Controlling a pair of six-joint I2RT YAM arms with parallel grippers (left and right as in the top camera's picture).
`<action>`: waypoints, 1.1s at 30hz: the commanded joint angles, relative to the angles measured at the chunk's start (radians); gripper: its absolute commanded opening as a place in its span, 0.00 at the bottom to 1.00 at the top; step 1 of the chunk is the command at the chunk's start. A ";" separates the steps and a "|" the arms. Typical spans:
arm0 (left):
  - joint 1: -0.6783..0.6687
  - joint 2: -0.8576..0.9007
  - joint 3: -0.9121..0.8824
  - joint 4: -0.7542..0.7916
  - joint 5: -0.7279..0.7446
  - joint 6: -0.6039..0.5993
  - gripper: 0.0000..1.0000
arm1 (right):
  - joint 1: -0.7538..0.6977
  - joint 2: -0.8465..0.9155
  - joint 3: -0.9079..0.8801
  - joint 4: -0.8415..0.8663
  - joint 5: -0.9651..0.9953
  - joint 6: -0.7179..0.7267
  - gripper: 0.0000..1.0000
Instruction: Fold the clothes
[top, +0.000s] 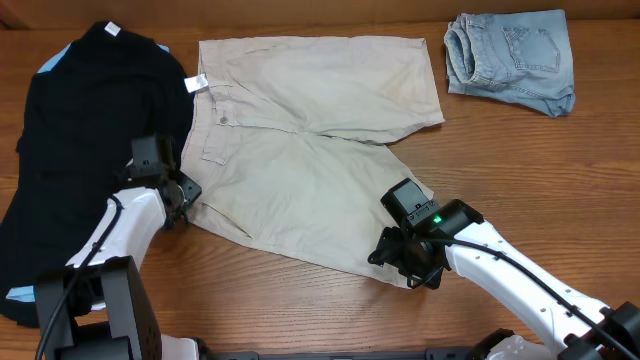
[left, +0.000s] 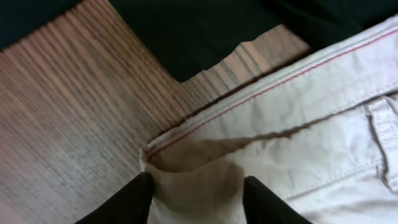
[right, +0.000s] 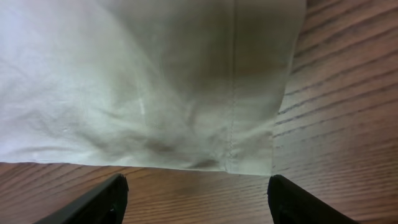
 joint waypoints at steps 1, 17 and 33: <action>0.003 0.024 -0.055 0.060 0.001 -0.051 0.45 | 0.004 -0.021 -0.003 -0.003 -0.026 0.051 0.76; -0.003 0.098 -0.069 0.069 0.080 -0.089 0.04 | 0.057 -0.021 -0.042 0.014 -0.040 0.278 0.56; -0.003 0.098 -0.069 0.040 0.095 -0.109 0.04 | 0.077 -0.005 -0.204 0.200 0.095 0.353 0.51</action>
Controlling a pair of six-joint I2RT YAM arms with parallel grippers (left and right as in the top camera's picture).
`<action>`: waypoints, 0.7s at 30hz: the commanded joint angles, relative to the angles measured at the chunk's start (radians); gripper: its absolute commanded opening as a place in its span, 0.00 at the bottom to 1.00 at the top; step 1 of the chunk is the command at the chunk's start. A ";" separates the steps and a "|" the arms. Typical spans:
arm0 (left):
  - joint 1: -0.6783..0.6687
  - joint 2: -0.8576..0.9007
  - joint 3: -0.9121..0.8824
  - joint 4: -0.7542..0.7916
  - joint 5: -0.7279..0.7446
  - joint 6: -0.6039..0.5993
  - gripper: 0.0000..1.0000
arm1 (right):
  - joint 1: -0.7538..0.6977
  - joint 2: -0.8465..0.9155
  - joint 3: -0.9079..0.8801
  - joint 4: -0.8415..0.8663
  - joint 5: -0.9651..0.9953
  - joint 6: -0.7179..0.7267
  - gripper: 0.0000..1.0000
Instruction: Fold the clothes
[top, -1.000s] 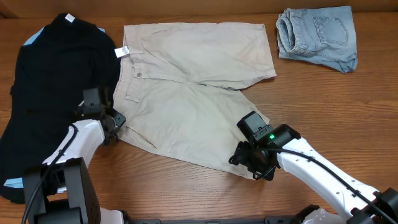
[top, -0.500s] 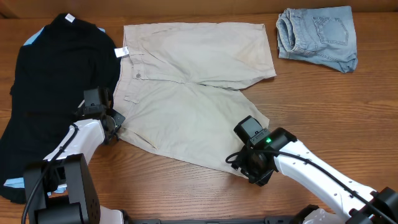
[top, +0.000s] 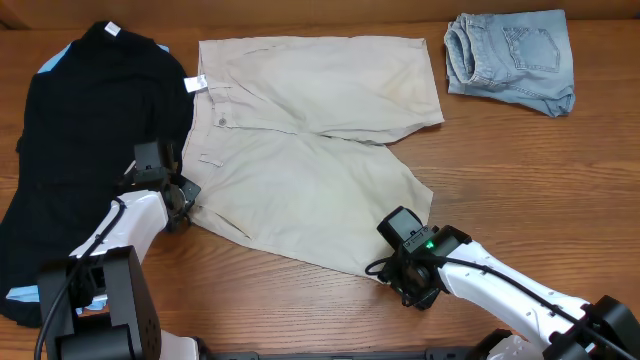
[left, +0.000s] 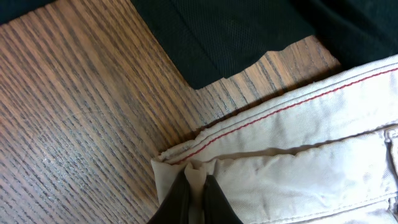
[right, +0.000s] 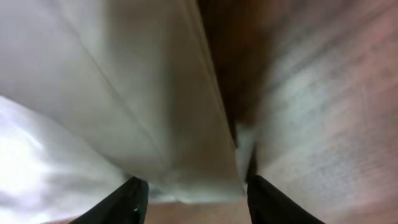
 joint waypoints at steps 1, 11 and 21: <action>-0.006 0.058 -0.033 -0.035 0.094 -0.012 0.04 | 0.005 -0.005 -0.014 0.034 0.084 0.021 0.47; -0.005 0.042 -0.006 -0.116 0.040 0.177 0.04 | -0.048 -0.025 0.011 -0.063 0.219 0.021 0.04; -0.005 -0.068 0.378 -0.661 0.126 0.444 0.04 | -0.352 -0.243 0.296 -0.243 0.224 -0.404 0.04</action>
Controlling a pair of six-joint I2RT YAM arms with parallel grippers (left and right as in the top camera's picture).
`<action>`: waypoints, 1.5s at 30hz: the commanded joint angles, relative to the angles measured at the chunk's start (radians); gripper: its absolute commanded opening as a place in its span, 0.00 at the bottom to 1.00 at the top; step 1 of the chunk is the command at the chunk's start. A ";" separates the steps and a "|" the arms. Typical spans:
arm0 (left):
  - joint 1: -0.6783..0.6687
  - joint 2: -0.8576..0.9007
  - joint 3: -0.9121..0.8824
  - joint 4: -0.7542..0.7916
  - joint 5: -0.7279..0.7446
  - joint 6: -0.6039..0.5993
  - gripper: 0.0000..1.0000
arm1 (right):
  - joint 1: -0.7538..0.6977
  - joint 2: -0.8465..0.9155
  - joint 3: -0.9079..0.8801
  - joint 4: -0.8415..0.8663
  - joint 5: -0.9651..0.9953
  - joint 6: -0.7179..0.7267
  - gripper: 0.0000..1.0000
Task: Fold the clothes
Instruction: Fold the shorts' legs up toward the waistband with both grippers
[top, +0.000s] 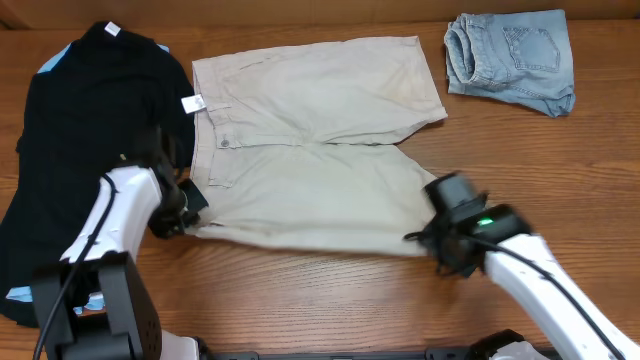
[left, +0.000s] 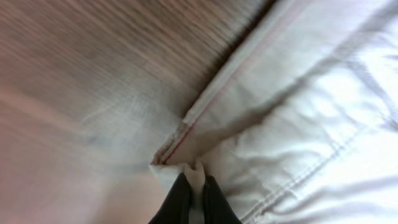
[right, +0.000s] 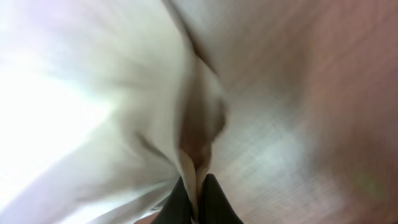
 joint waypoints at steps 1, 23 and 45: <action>0.005 -0.067 0.176 -0.136 0.001 0.108 0.04 | -0.101 -0.083 0.147 -0.020 0.008 -0.250 0.04; 0.005 -0.465 0.430 -0.655 -0.029 0.076 0.04 | -0.259 -0.186 0.516 -0.394 -0.132 -0.635 0.04; 0.005 -0.441 -0.027 0.061 -0.250 -0.129 0.04 | -0.259 0.304 0.516 0.425 -0.132 -0.853 0.04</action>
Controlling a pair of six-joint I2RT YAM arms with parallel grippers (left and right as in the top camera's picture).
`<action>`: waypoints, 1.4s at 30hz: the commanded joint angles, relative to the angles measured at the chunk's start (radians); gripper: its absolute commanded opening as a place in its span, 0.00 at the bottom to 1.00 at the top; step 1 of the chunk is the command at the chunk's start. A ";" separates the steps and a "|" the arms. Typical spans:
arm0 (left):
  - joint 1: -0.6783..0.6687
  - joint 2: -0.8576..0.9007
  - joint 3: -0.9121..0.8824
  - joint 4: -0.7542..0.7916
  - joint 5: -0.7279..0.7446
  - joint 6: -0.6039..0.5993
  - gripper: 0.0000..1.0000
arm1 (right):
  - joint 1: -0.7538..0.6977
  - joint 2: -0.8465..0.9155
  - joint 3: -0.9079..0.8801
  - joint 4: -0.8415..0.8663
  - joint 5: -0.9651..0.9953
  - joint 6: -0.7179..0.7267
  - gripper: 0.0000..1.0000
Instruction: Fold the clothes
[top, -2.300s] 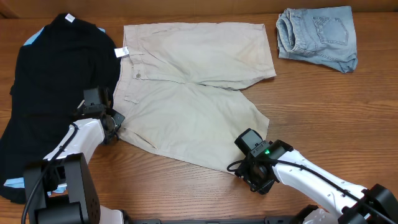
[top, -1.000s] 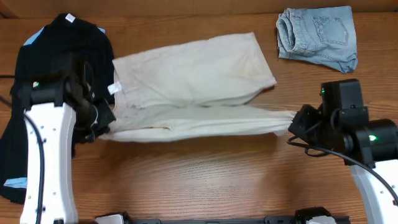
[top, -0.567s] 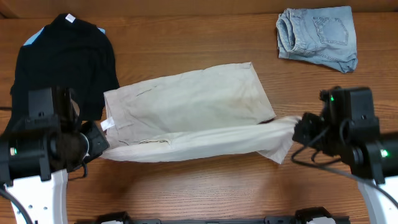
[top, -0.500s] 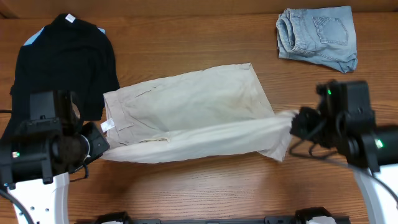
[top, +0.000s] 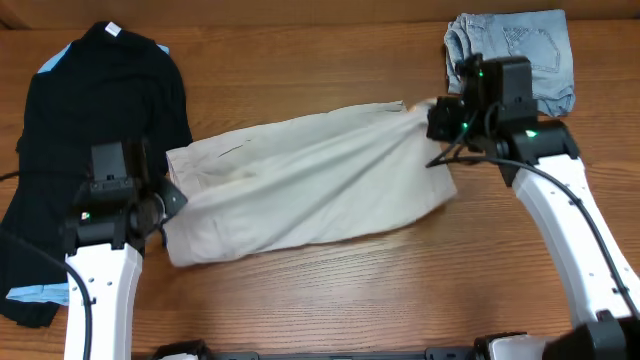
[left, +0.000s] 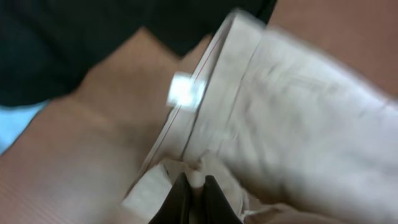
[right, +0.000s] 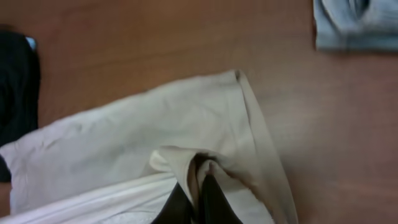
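Observation:
The beige shorts (top: 300, 185) hang lifted and stretched between my two grippers across the middle of the table. My left gripper (top: 160, 205) is shut on the waistband end (left: 199, 168) at the left. My right gripper (top: 437, 122) is shut on the leg hem (right: 193, 168) at the upper right, near the denim. In the right wrist view the shorts (right: 137, 143) sag in folds below the pinched hem. A white tag (left: 183, 92) shows on the waistband.
A black garment (top: 90, 110) with light-blue trim lies at the left, close behind my left arm. Folded denim shorts (top: 520, 55) sit at the back right corner, just behind my right gripper. Bare wooden table (top: 400, 290) runs along the front.
Both grippers have risen with the shorts. The right one went from the front right to the back right by the denim. The shorts now hang as a sagging band off the table.
Both grippers stood open at the near edge of the flat shorts, left at the waistband, right at the leg hem. Then the left was shut on the waistband. Then both were shut and the near leg was pulled straight. Now the shorts hang between them.

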 joint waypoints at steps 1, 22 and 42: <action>0.013 0.045 -0.008 0.064 -0.151 -0.017 0.04 | -0.029 0.029 0.024 0.093 0.124 -0.039 0.04; 0.013 0.468 -0.008 0.733 -0.214 0.002 0.39 | -0.029 0.381 0.023 0.515 0.120 -0.032 1.00; 0.013 0.324 0.039 0.267 0.241 0.324 1.00 | 0.065 0.315 0.014 0.012 -0.092 -0.136 0.86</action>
